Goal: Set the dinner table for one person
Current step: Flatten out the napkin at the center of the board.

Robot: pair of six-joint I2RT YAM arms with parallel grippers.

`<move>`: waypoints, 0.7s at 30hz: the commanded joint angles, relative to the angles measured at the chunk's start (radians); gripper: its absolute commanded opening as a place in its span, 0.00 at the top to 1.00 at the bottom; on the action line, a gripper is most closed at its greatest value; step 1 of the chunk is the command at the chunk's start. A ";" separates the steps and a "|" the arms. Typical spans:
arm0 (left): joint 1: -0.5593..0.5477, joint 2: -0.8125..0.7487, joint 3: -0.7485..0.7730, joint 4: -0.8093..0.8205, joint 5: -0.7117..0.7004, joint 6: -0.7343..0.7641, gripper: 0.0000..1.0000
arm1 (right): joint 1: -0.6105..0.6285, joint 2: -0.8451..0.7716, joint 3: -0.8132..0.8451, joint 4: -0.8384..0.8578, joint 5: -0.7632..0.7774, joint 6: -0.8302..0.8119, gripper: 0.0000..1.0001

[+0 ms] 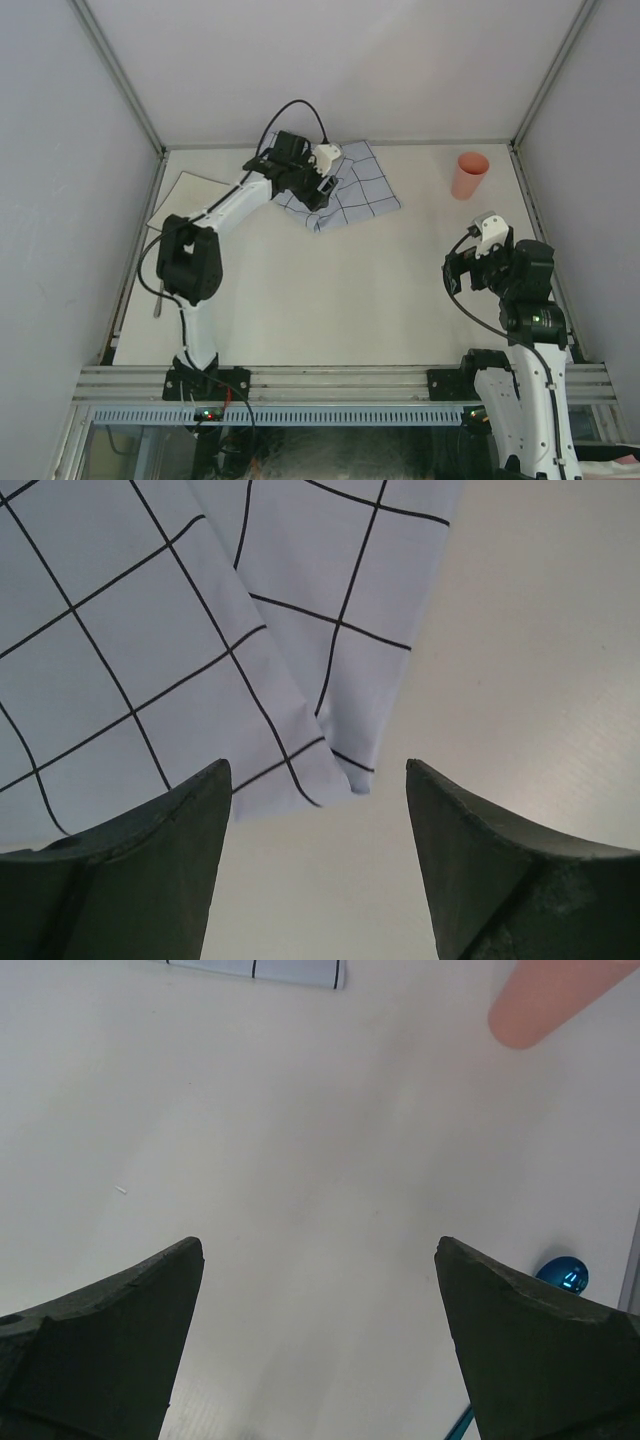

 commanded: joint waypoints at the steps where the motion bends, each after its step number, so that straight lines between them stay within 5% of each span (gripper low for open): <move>1: -0.007 0.101 0.117 0.018 -0.045 -0.064 0.26 | 0.001 -0.025 -0.003 0.040 -0.008 -0.011 0.00; 9: -0.009 0.248 0.252 -0.047 -0.168 -0.076 0.25 | -0.011 -0.032 -0.003 0.035 -0.037 -0.016 0.00; 15: -0.008 0.286 0.299 -0.099 -0.127 -0.077 0.25 | -0.017 -0.044 -0.003 0.033 -0.045 -0.015 0.00; 18: -0.009 0.342 0.386 -0.170 -0.115 -0.090 0.04 | -0.025 -0.052 -0.002 0.030 -0.053 -0.017 0.00; 21: -0.011 0.387 0.446 -0.210 -0.105 -0.105 0.00 | -0.028 -0.058 -0.002 0.027 -0.056 -0.020 0.00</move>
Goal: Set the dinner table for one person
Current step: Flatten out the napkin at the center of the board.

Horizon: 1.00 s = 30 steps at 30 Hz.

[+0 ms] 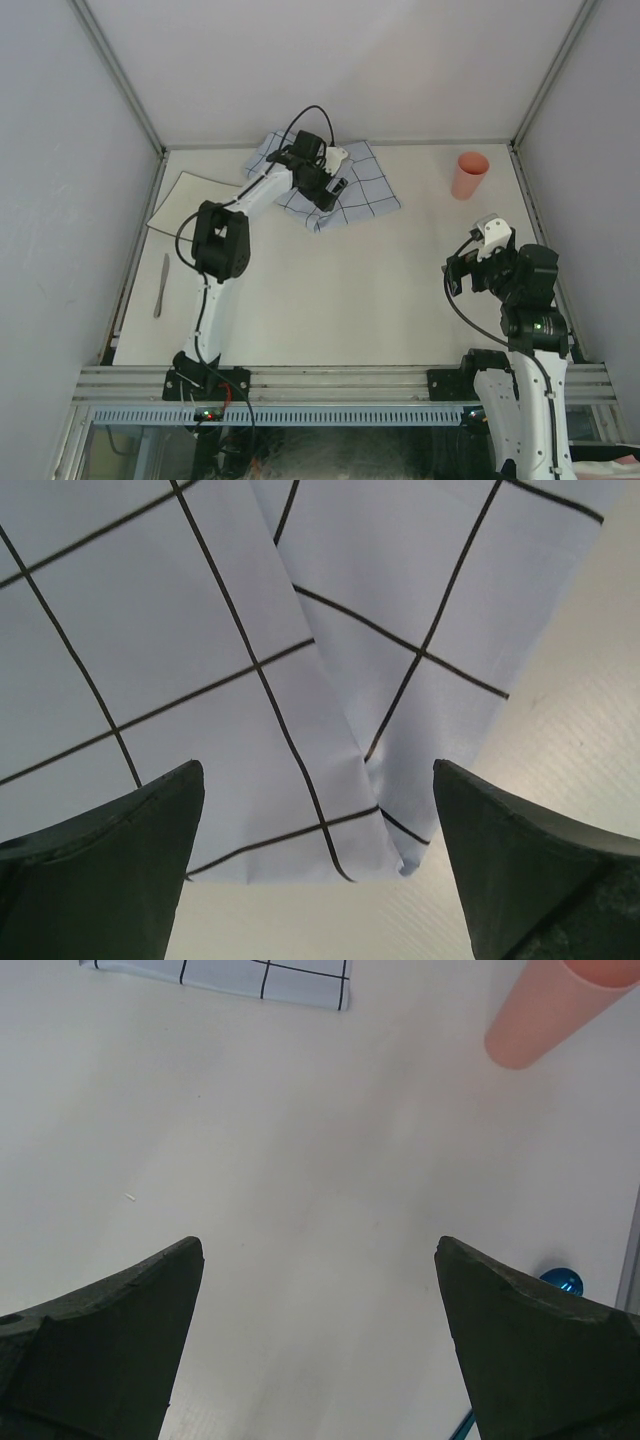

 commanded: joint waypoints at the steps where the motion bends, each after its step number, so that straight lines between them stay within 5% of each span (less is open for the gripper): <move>1: -0.002 0.040 0.102 -0.064 0.017 -0.031 0.00 | -0.008 -0.014 -0.002 0.028 -0.023 -0.017 0.00; 9: -0.016 0.070 0.103 -0.075 -0.055 -0.040 0.00 | -0.009 -0.026 -0.002 0.025 -0.037 -0.021 0.00; 16: -0.019 0.089 0.112 -0.058 -0.151 -0.059 0.12 | -0.011 -0.035 0.000 0.020 -0.048 -0.023 0.00; 25: -0.017 0.090 0.117 -0.069 -0.205 -0.041 0.37 | -0.013 -0.035 -0.001 0.011 -0.066 -0.034 0.00; 30: -0.018 0.063 0.104 -0.082 -0.207 -0.044 0.72 | -0.013 -0.033 -0.006 0.013 -0.071 -0.037 0.00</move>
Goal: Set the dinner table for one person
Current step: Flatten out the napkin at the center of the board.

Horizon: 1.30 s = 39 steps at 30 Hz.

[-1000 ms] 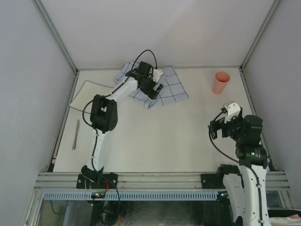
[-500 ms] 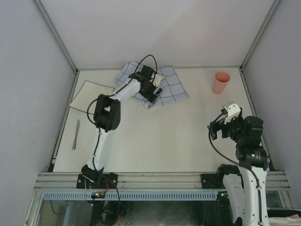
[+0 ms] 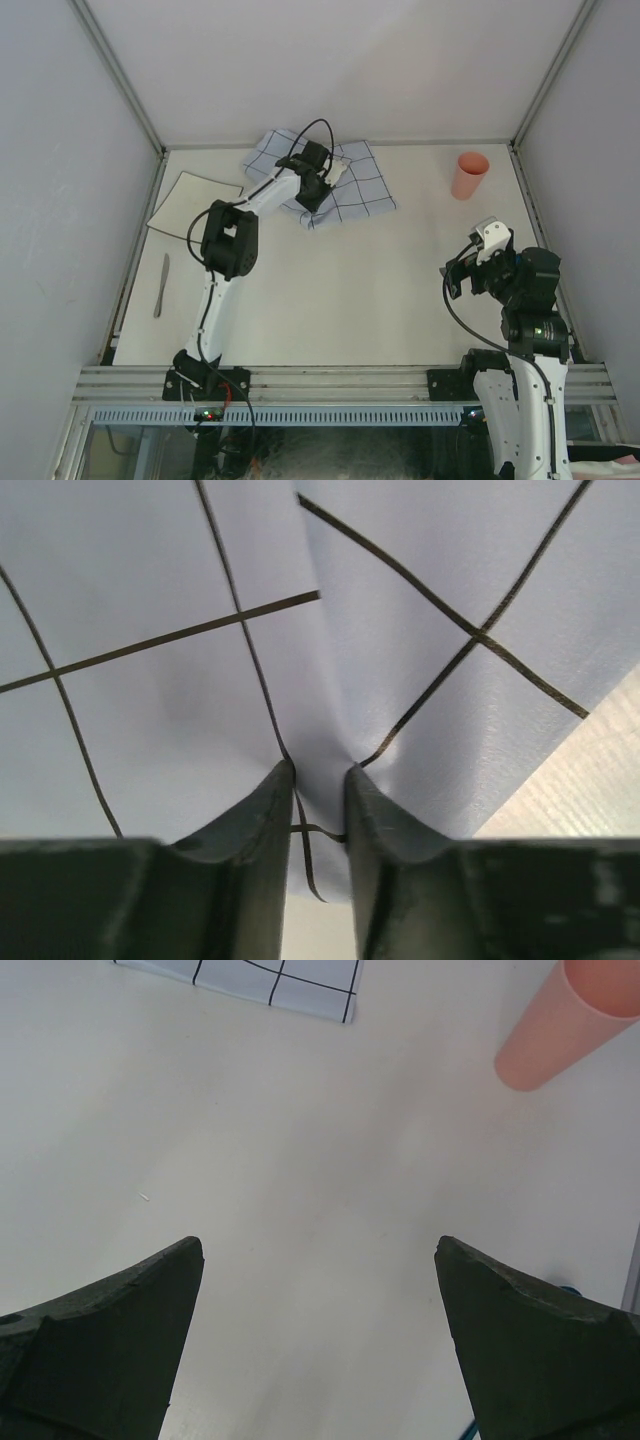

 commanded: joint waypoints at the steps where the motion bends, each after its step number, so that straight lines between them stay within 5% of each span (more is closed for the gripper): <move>1: -0.002 -0.042 0.040 -0.007 -0.023 -0.002 0.82 | -0.006 -0.001 -0.006 0.018 -0.023 -0.016 0.00; 2: -0.002 -0.048 0.028 -0.009 -0.022 -0.002 0.93 | -0.005 -0.001 -0.007 0.019 -0.024 -0.018 0.00; 4: -0.001 -0.065 0.006 -0.013 -0.018 0.000 1.00 | -0.005 -0.003 -0.011 0.022 -0.023 -0.020 0.00; 14: -0.038 -0.296 -0.176 -0.023 0.069 -0.002 1.00 | 0.036 0.048 -0.029 0.025 -0.047 -0.057 0.00; 24: -0.044 -0.528 -0.312 -0.054 0.198 -0.059 1.00 | 0.401 0.285 -0.014 0.126 0.291 -0.189 0.00; 34: -0.043 -0.699 -0.583 -0.129 0.226 0.027 1.00 | 0.516 0.454 0.052 0.209 0.291 -0.180 0.00; 39: -0.043 -0.782 -0.657 -0.110 0.211 0.079 0.58 | 0.531 0.518 0.051 0.264 0.305 -0.230 0.00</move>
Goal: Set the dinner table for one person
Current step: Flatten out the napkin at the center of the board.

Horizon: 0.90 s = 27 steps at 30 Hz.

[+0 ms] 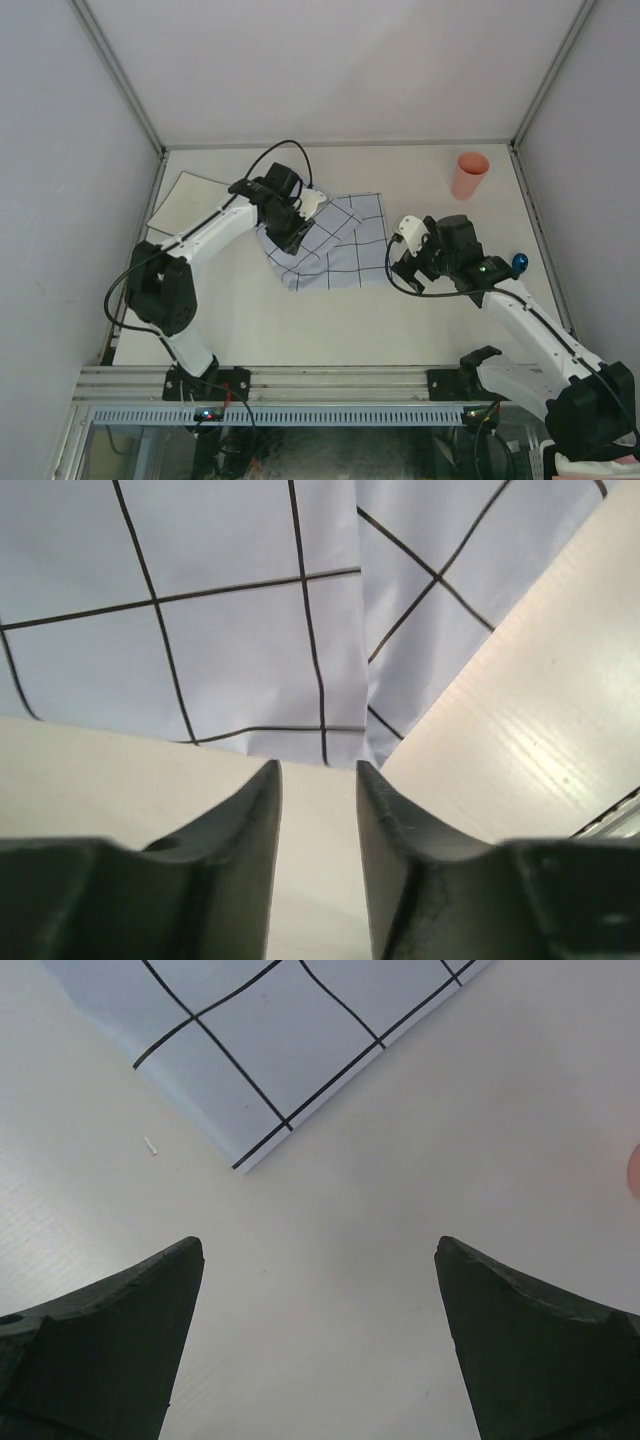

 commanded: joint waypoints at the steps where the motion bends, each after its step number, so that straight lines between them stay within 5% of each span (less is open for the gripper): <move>1: -0.005 -0.130 -0.009 0.012 0.015 0.053 0.52 | 0.020 0.054 0.044 0.103 0.033 -0.039 0.00; 9: -0.037 -0.071 0.152 -0.038 0.017 0.116 0.39 | 0.023 0.003 0.015 0.083 0.092 -0.030 0.00; 16: -0.132 0.187 0.290 -0.011 0.015 0.176 0.38 | -0.010 -0.155 -0.031 0.026 0.198 -0.043 0.00; 27: -0.174 0.392 0.374 0.116 -0.147 0.200 0.38 | -0.248 -0.457 -0.057 -0.173 0.155 -0.024 0.00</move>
